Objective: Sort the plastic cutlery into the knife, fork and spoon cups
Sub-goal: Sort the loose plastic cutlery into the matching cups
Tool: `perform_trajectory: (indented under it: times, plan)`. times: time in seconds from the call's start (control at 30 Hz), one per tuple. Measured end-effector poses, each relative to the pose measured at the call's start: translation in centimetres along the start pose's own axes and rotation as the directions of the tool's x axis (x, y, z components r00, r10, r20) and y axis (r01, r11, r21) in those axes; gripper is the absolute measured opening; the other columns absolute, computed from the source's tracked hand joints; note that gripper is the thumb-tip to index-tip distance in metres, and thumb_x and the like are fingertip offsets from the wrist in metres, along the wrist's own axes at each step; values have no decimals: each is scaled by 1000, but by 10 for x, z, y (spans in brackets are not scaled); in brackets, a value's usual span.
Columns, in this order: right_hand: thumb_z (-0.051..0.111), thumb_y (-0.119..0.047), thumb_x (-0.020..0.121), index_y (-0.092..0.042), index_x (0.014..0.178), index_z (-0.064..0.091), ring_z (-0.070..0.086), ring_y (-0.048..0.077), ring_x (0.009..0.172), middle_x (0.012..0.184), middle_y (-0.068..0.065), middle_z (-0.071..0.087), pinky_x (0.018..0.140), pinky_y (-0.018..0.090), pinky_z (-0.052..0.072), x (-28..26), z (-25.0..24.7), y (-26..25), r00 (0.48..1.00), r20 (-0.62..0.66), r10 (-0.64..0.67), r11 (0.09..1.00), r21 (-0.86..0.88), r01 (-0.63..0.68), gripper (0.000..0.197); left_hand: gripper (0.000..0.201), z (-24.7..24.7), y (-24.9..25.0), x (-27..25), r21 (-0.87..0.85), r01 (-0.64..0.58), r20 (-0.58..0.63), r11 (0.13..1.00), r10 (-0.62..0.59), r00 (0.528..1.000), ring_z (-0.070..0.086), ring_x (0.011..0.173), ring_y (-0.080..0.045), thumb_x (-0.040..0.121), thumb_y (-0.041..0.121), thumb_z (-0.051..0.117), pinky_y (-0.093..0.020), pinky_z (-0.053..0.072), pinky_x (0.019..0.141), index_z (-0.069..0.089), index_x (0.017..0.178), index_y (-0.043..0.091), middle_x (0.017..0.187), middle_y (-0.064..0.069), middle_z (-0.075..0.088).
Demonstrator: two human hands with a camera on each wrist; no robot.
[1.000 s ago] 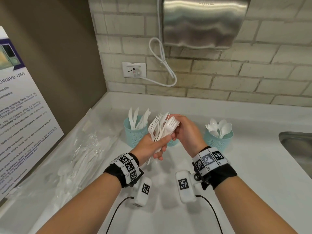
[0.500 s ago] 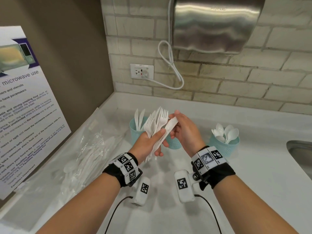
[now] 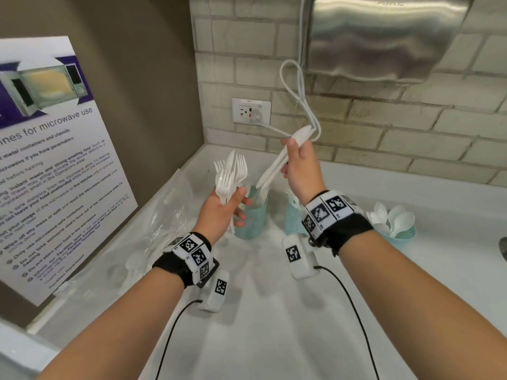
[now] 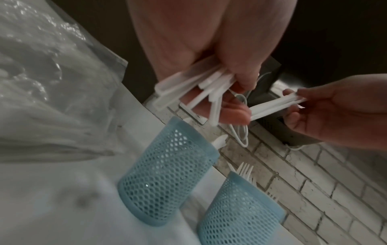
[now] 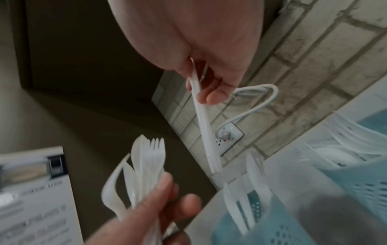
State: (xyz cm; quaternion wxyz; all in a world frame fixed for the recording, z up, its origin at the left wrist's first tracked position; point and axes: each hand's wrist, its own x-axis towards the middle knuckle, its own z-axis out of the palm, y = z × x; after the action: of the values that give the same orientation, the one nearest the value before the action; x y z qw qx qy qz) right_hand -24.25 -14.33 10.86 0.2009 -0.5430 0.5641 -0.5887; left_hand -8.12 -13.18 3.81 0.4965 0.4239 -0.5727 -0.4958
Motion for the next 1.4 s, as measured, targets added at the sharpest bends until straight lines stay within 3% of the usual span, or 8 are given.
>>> perform_trajectory:
  times: [0.17,0.27,0.37,0.5,0.63,0.83,1.0,1.4]
  plan:
    - [42,-27,99,-2,116,58,60,30,89,105,16,63,90,45,50,-1,30,21,957,246,156,969,-225,-101,34,23,-2,-4,0,38,-7,-10,999,8,1000,47,42,-12,94,30,56,-24,44,45,57,78,13,56,-1,51]
    - [48,-34,96,-9,129,53,56,23,109,126,11,50,100,29,41,-6,29,22,957,225,182,960,-251,-124,42,25,-1,-3,-1,41,10,-7,999,-9,1000,44,39,-11,93,31,57,-22,42,43,55,74,16,53,0,47]
    - [57,-29,92,-17,111,61,55,5,93,109,0,53,88,22,44,-19,24,7,997,79,25,997,-74,-19,23,23,1,-4,0,56,24,-9,998,-23,1000,41,37,-10,92,33,59,-21,38,39,55,75,17,53,1,46]
    - [60,-18,86,-23,83,70,53,-4,63,76,-12,65,65,13,43,-40,23,-8,986,168,-5,1000,16,2,11,21,7,-5,4,67,19,-17,998,-18,1000,38,35,-8,91,31,61,-19,32,36,54,82,13,54,-1,46]
    - [63,-26,83,-22,85,72,65,5,73,79,-5,71,71,23,51,-43,23,-1,991,110,82,996,-29,-79,10,22,13,-1,3,48,-5,-10,999,5,1000,36,35,-7,91,30,60,-18,32,36,56,72,21,53,-1,46]
    - [71,-35,80,-19,91,74,59,-2,69,81,-4,71,65,3,42,-42,18,-3,987,130,92,996,-1,-93,20,36,14,-1,0,-19,26,54,999,-25,998,35,39,-7,96,36,47,-18,30,39,51,68,14,57,-1,42]
    - [57,-21,90,-15,94,64,60,15,69,83,3,67,74,39,55,-40,24,2,979,143,148,988,13,-151,11,42,16,2,-1,-92,34,98,995,-25,995,33,43,-8,96,47,38,-20,28,43,53,77,13,58,2,38]
    - [38,-21,97,-22,97,48,60,32,74,76,-9,52,73,49,54,-9,13,-9,994,-103,-47,997,55,53,10,35,-6,-6,15,-61,59,-121,996,-66,990,52,51,-13,98,37,44,-28,51,53,53,75,14,61,-1,50]
